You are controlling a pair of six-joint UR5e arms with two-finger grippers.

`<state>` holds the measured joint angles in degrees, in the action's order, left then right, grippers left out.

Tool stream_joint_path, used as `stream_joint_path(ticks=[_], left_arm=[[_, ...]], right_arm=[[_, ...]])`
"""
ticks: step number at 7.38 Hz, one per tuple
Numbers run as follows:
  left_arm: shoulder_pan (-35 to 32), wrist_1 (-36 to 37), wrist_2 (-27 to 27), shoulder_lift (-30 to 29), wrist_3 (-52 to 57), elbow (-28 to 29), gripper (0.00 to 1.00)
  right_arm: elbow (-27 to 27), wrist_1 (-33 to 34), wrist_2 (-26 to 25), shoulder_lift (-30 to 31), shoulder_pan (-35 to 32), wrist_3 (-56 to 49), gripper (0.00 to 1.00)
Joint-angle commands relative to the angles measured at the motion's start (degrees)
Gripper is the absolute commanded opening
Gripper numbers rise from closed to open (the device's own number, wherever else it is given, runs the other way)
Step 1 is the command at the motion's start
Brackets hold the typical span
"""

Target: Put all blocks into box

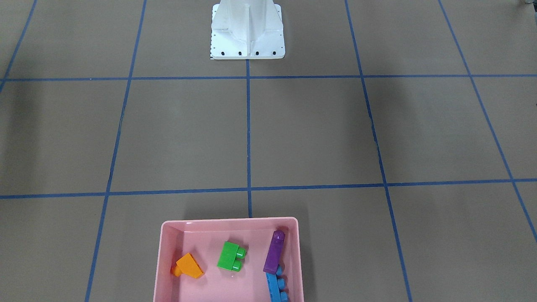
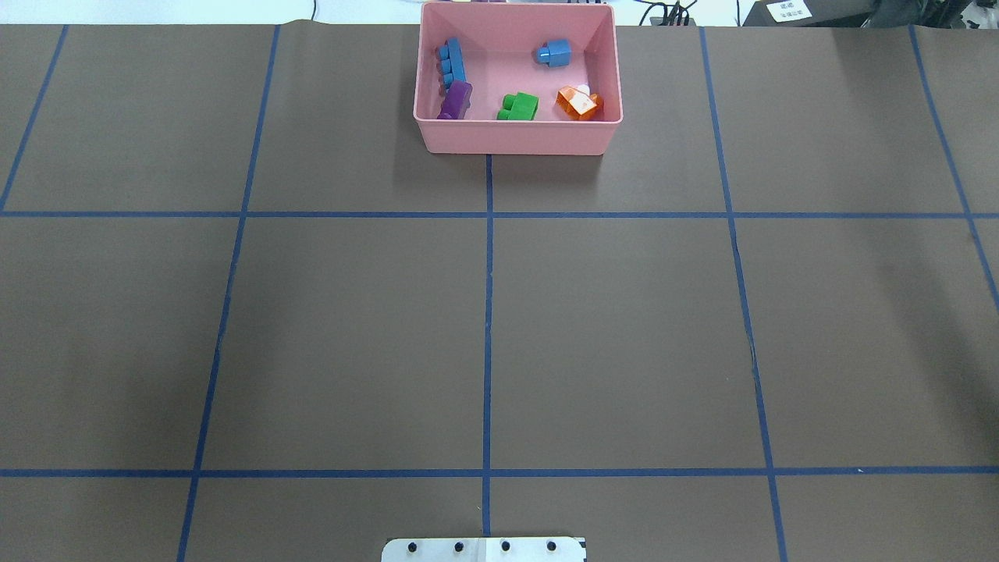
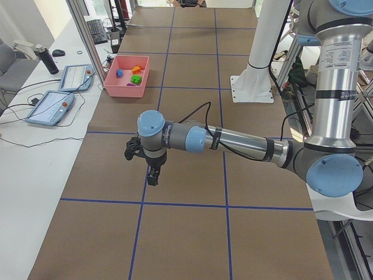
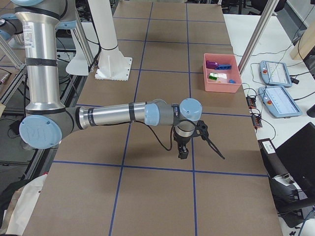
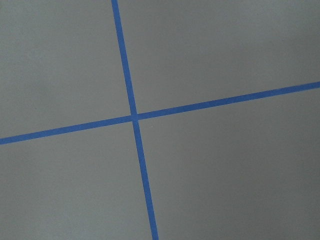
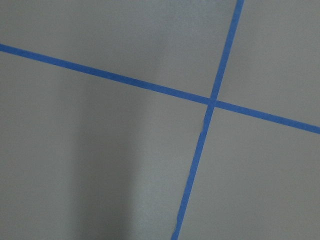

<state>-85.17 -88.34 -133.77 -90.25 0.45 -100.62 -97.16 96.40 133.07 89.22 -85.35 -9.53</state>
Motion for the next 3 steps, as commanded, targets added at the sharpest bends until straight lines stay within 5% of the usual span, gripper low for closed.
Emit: stream_joint_path(ticks=[1,3], left_arm=[[0.0,0.0,0.0,-0.1,0.0,0.0,1.00],[0.0,-0.1,0.0,-0.1,0.0,-0.3,1.00]], right_arm=[[3.4,-5.5,0.1,0.1,0.0,0.0,1.00],[3.4,-5.8,0.1,0.1,0.0,0.0,1.00]])
